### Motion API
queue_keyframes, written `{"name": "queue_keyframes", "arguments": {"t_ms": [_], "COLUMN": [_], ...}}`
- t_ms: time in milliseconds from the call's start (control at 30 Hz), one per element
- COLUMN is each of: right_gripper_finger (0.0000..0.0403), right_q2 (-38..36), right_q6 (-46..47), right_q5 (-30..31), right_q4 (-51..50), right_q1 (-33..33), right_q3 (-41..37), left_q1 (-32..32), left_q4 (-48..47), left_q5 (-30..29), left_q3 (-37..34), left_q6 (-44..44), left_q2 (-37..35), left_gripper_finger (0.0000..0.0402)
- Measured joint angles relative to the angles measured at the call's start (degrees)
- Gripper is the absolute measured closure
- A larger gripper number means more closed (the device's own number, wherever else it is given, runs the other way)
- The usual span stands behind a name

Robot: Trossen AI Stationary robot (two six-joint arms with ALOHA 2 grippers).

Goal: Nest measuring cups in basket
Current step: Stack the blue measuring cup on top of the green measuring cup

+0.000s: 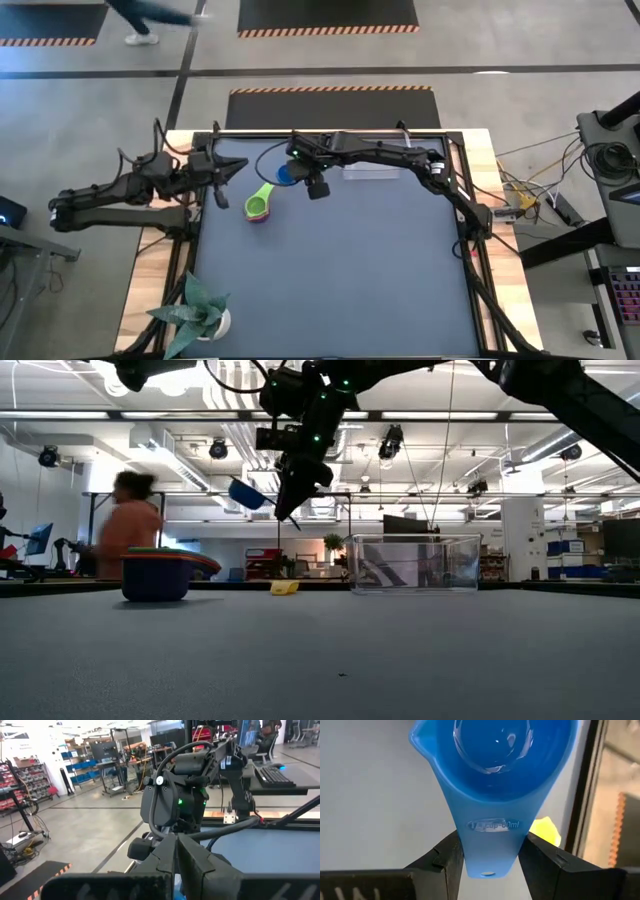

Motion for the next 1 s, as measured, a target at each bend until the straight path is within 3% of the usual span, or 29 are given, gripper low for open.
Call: {"name": "queue_keyframes", "arguments": {"t_ms": [400,1000], "right_gripper_finger": [0.0247,0.0244], "right_q2": [0.0,1.9], "right_q6": [-13.0,-15.0], "right_q5": [0.6,0.4], "right_q4": [10.6,16.7], "right_q1": [0.5,2.7], "right_q3": [-0.3,-0.2], "left_q1": [0.0,0.0], "left_q4": [-0.3,-0.5], "left_q5": [0.0,0.0], "left_q3": [0.0,0.0], "left_q6": [1.1,1.6], "left_q2": [-0.7,-1.3], "left_gripper_finger": [0.0402,0.0402]}}
